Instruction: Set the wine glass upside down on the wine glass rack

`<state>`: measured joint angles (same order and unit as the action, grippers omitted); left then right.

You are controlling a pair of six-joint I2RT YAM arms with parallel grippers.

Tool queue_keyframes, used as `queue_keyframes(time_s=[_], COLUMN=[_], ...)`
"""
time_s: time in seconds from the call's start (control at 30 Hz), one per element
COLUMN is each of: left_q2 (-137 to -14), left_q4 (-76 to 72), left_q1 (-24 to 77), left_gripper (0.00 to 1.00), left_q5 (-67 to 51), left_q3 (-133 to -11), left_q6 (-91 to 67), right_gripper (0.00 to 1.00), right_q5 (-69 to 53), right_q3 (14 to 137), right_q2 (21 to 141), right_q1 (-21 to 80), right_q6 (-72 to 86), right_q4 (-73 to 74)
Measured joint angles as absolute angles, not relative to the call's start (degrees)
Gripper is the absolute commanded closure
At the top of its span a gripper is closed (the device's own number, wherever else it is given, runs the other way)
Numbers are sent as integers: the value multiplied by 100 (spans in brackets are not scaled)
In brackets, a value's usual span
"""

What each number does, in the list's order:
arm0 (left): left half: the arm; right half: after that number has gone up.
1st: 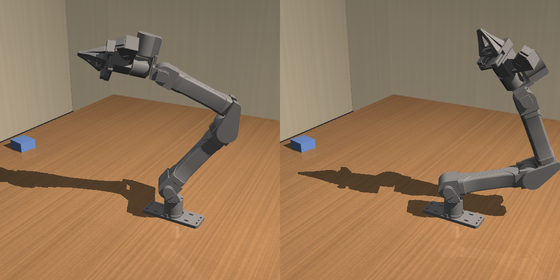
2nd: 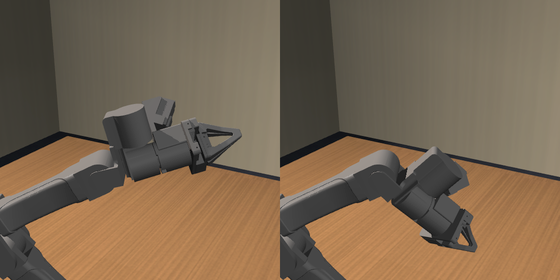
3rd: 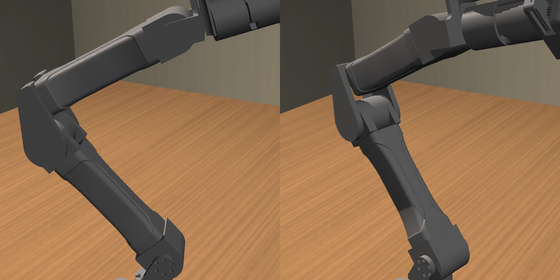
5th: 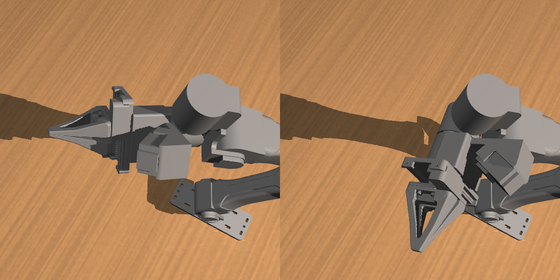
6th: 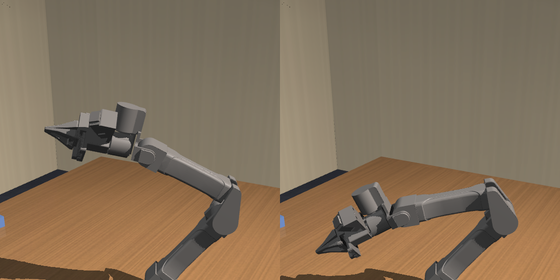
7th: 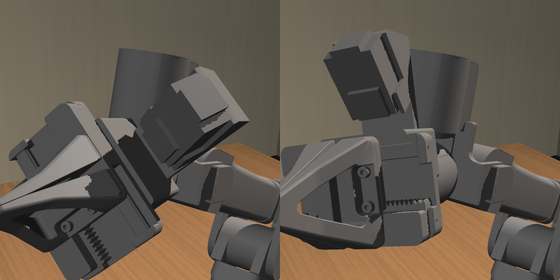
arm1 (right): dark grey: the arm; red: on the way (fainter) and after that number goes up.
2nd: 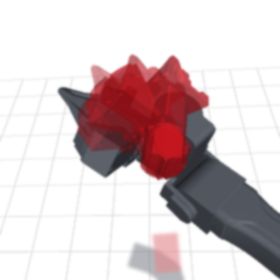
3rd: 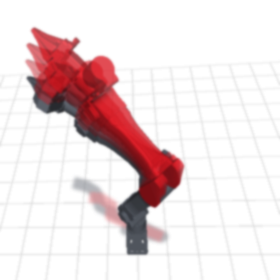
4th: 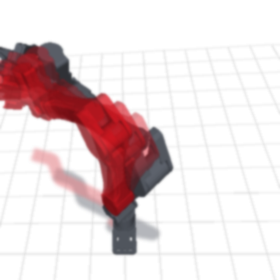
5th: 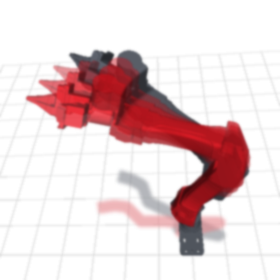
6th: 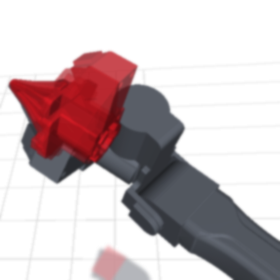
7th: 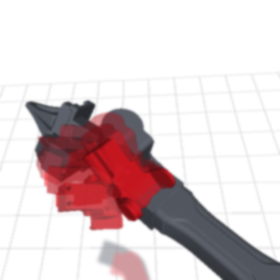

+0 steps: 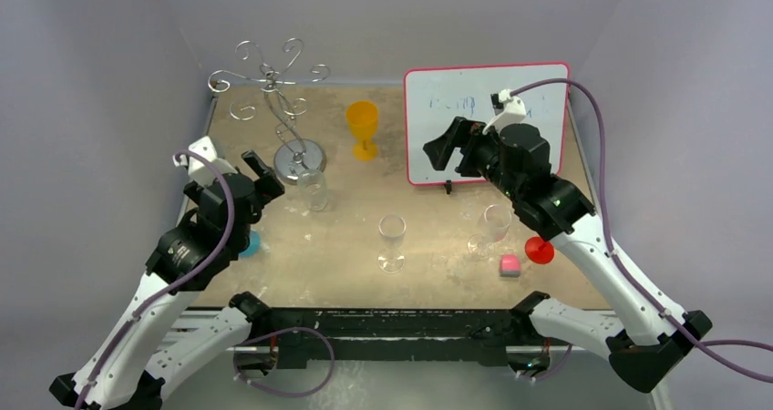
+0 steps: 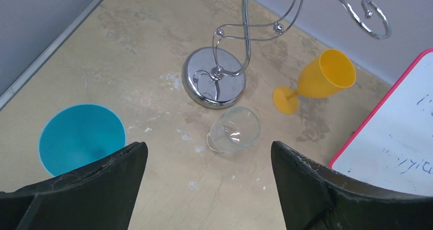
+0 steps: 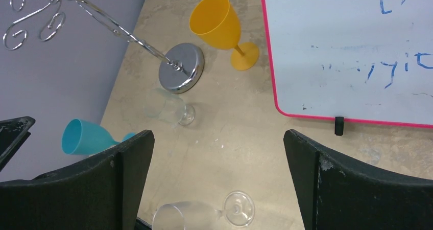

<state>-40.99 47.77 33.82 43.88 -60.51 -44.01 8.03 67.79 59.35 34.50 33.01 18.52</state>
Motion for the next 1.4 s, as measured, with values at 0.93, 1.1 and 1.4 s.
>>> queue_keyframes(time_s=[0.93,1.1,1.4], left_q2=[-5024,-5450,-5260], left_q4=[7363,8012,8285], left_q1=[3385,3385,3282], left_gripper=[38,38,41], left_q5=[6576,6744,6814], left_q3=[-6558,-6578,-6230], left_q6=[-8154,-8910,-9699], right_gripper=[0,0,0], right_q5=[801,801,799], right_q3=[6698,6698,6698], right_q2=[5983,6001,6154], right_q1=[3450,3450,3450], right_q6=[3295,3269,3186], right_q4=[1745,1726,1732])
